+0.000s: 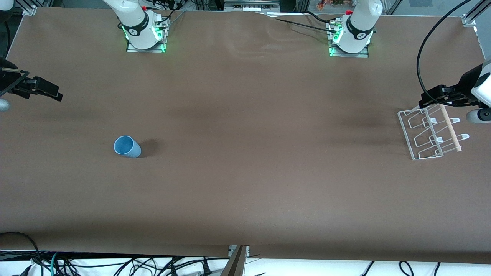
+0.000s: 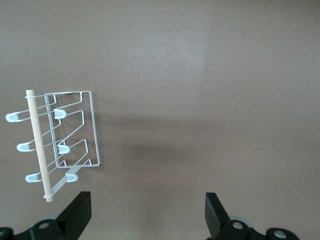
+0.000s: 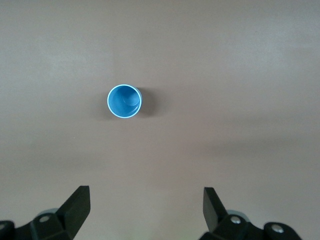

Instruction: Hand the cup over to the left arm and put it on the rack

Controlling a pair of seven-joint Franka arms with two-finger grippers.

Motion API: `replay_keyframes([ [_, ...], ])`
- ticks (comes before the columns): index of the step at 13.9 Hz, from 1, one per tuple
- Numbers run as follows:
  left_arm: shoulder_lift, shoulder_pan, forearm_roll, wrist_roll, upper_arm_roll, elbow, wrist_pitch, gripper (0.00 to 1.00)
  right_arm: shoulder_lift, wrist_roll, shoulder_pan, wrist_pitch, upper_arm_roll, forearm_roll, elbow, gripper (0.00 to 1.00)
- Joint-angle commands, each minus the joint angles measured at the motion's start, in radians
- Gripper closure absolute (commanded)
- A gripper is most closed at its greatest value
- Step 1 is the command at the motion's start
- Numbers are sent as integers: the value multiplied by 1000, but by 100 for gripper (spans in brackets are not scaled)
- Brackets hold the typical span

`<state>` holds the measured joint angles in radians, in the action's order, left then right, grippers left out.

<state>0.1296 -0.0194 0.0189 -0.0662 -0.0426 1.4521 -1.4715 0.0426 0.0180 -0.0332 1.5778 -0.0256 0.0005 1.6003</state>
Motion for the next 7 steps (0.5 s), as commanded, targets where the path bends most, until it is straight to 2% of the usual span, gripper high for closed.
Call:
replay_keyframes([
  [1,19,6,12,2,0,-36,11,0,-12,-6,-14,-10,15,-8,3,0],
  [7,19,6,21,2,0,-36,11,0,-10,-20,-14,-12,13,-8,3,0],
])
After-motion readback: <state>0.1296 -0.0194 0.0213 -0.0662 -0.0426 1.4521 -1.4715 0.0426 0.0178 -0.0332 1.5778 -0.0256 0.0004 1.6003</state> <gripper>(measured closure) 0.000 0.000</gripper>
